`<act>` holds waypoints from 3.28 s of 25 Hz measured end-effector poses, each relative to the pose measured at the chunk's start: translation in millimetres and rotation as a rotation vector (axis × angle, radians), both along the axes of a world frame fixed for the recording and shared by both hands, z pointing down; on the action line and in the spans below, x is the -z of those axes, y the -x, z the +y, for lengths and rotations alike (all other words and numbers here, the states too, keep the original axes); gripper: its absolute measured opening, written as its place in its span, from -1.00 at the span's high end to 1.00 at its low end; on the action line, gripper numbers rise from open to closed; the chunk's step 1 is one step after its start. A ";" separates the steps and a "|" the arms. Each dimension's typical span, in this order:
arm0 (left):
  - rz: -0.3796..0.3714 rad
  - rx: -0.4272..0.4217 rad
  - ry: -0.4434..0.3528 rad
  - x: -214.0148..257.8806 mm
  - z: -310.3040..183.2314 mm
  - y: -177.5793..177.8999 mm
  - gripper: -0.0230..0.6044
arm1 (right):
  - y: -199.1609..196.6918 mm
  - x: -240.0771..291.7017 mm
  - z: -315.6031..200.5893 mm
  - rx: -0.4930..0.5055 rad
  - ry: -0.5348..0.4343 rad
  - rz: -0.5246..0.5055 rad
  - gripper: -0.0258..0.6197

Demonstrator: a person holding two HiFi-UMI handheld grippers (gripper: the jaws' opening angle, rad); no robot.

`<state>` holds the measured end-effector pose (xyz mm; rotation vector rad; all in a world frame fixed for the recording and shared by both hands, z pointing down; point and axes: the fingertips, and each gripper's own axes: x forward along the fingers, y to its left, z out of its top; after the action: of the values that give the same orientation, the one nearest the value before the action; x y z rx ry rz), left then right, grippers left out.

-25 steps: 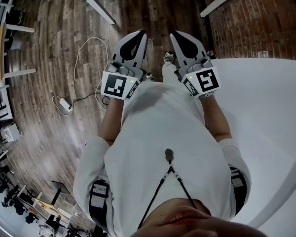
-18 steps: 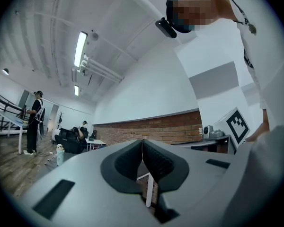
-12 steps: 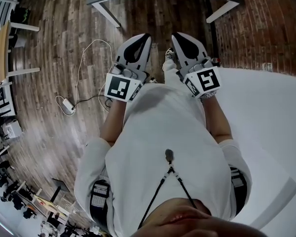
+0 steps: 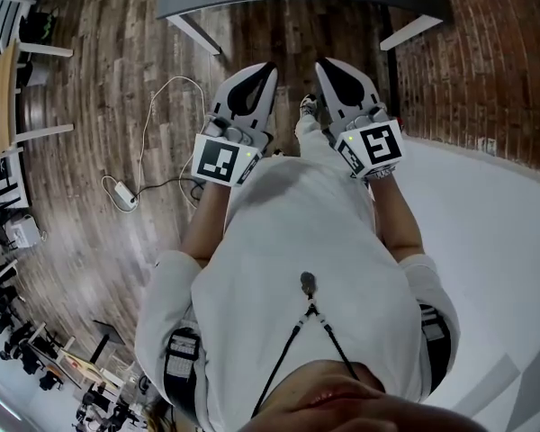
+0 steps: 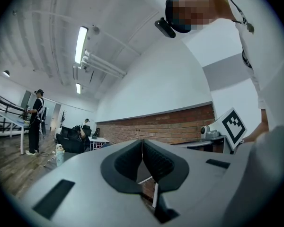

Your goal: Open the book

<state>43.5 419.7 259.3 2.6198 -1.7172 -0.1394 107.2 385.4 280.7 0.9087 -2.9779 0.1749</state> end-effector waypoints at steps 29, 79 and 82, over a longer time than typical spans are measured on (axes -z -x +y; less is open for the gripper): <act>-0.019 0.106 0.033 3.8 -210.6 -6.4 0.85 | 0.6 -9.4 -220.7 0.101 0.059 0.005 0.80; -0.006 -0.031 0.042 -20.7 -407.4 16.5 0.85 | 11.3 -24.3 -409.2 -0.047 0.065 0.049 0.80; 0.006 -0.061 0.056 -23.2 -424.5 35.8 0.85 | 29.5 -23.0 -424.4 -0.079 0.071 0.050 0.80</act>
<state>7.6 -4.8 282.4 2.6258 -1.6123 -0.0975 77.8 -39.0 303.7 1.0082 -2.8724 0.2534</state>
